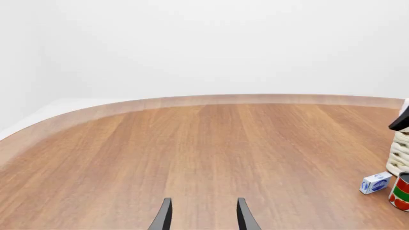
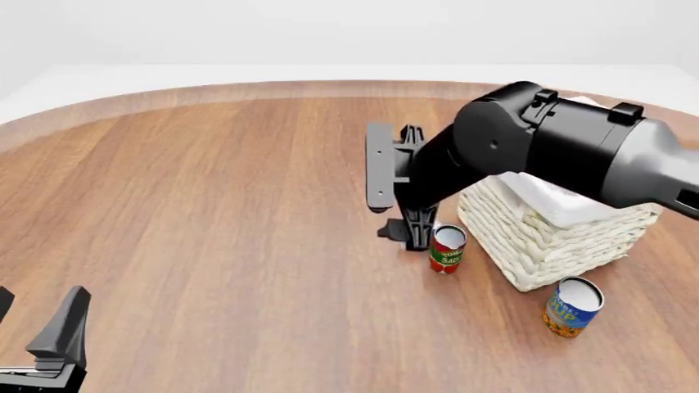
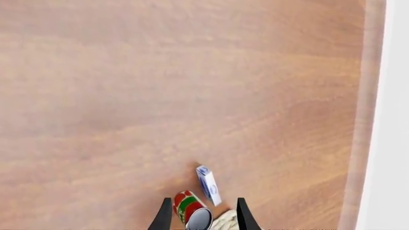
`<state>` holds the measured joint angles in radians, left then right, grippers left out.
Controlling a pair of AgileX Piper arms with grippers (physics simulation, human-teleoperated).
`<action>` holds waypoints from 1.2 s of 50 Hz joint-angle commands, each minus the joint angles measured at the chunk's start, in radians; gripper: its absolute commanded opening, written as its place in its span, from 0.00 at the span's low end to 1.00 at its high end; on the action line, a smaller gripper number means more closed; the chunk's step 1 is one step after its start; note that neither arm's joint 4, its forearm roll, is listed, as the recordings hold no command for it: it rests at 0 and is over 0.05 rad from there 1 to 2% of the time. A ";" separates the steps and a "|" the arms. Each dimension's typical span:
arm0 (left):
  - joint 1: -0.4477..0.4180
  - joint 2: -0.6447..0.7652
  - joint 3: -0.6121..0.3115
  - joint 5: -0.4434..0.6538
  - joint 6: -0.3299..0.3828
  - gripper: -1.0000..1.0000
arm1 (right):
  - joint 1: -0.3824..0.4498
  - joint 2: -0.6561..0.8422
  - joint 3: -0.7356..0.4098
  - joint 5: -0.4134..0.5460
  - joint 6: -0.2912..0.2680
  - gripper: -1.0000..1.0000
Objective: Pick up the alphabet soup and the cream cheese box, and put them in the basket.
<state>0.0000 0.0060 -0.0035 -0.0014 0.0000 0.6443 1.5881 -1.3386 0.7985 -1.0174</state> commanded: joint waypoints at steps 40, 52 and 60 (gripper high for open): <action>0.000 0.001 -0.001 0.000 0.000 1.00 | -0.074 0.119 -0.001 -0.003 -0.064 1.00; 0.000 0.001 -0.001 0.000 0.000 1.00 | -0.086 0.132 0.022 -0.013 -0.084 1.00; 0.000 0.001 -0.001 0.000 0.000 1.00 | -0.092 0.142 0.032 -0.023 -0.099 1.00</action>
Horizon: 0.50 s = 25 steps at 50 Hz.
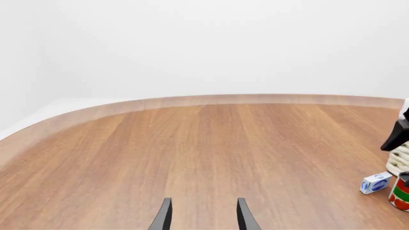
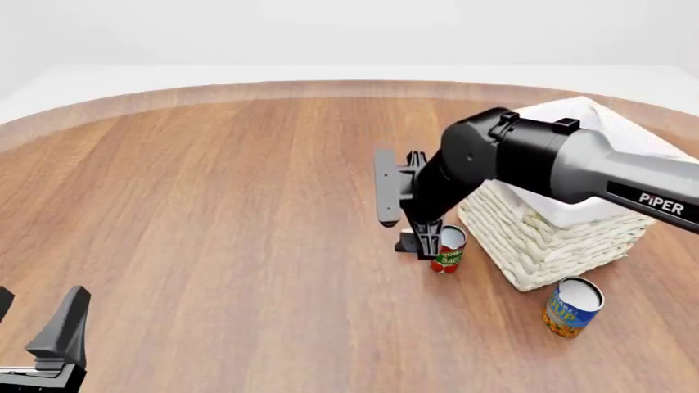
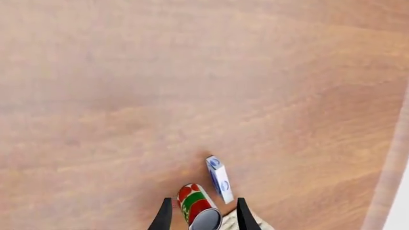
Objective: Pick up the alphabet soup and the cream cheese box, and put them in the basket.
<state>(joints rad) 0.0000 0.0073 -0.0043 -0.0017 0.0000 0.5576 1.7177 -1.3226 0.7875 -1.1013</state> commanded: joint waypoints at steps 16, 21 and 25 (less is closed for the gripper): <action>0.000 0.000 0.000 0.000 0.000 1.00 | -0.016 0.043 0.013 -0.022 -0.034 1.00; 0.000 0.000 0.000 0.000 0.000 1.00 | -0.014 0.051 0.005 -0.019 -0.032 1.00; 0.000 0.000 0.000 0.000 0.000 1.00 | -0.021 0.066 -0.005 -0.019 -0.042 1.00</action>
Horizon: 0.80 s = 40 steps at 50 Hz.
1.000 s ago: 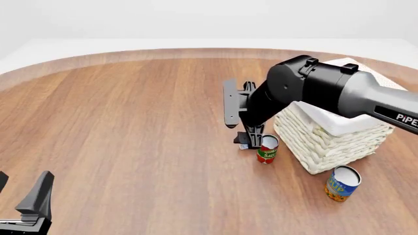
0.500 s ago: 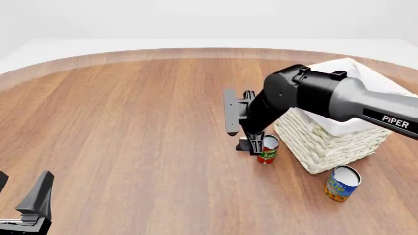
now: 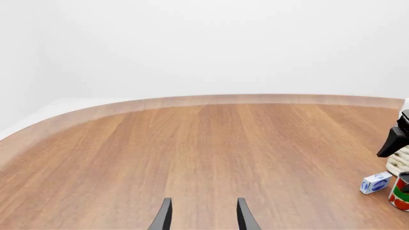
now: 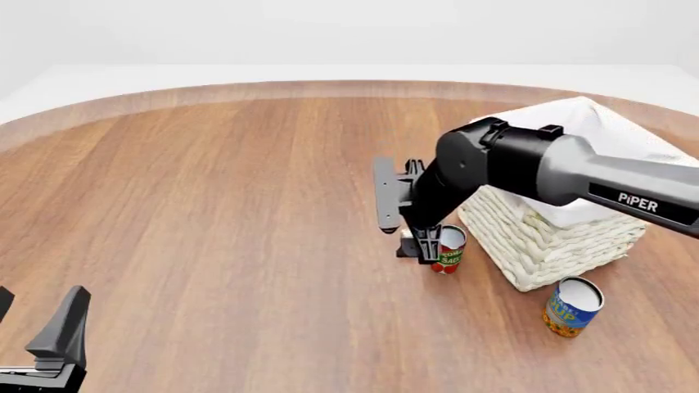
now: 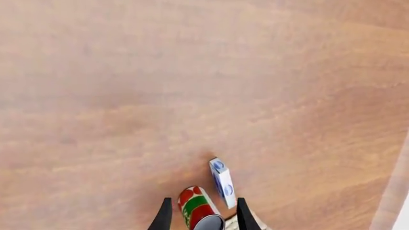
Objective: Pick up the alphabet soup and the cream cheese box, and put them in the basket.
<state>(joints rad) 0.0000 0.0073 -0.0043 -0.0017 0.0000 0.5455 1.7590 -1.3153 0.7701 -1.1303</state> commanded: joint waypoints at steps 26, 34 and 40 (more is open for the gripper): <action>0.000 0.000 0.000 0.000 0.000 1.00 | 0.002 0.068 -0.031 0.002 0.003 1.00; 0.000 0.000 0.000 0.000 0.000 1.00 | 0.006 0.077 -0.037 0.004 0.008 1.00; 0.000 0.000 0.000 0.000 0.000 1.00 | 0.001 0.088 -0.048 0.006 0.006 1.00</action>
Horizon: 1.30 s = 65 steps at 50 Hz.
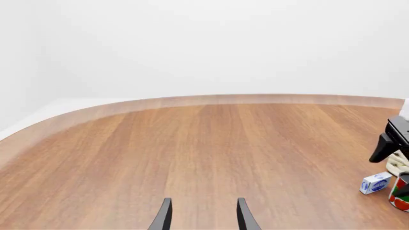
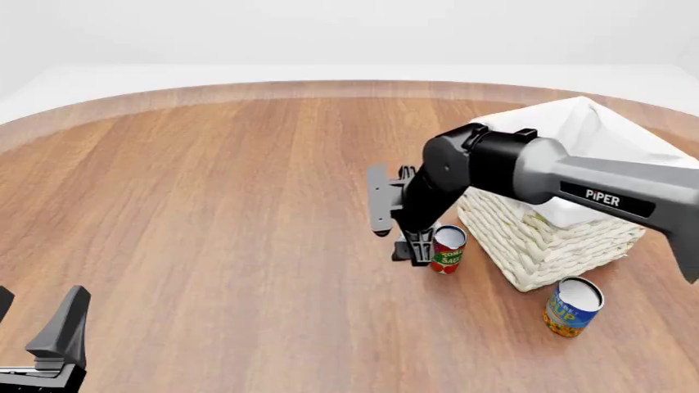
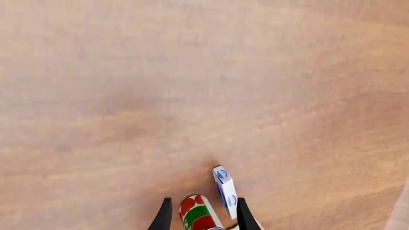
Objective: Pick up the alphabet soup and the cream cheese box, and put them in the basket.
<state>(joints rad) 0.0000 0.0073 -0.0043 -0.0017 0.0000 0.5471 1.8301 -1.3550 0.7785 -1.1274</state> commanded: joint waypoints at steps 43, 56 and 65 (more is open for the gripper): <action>0.000 0.000 0.000 0.000 0.000 1.00 | -0.031 0.082 -0.041 -0.002 -0.014 1.00; 0.000 0.000 0.000 0.000 0.000 1.00 | -0.045 0.095 -0.061 0.007 -0.029 1.00; 0.000 0.000 0.000 0.000 0.000 1.00 | -0.052 0.120 -0.087 0.013 -0.034 1.00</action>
<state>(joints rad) 0.0000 0.0073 -0.0043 -0.0017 0.0000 0.5038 1.9292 -1.4222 0.7888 -1.1541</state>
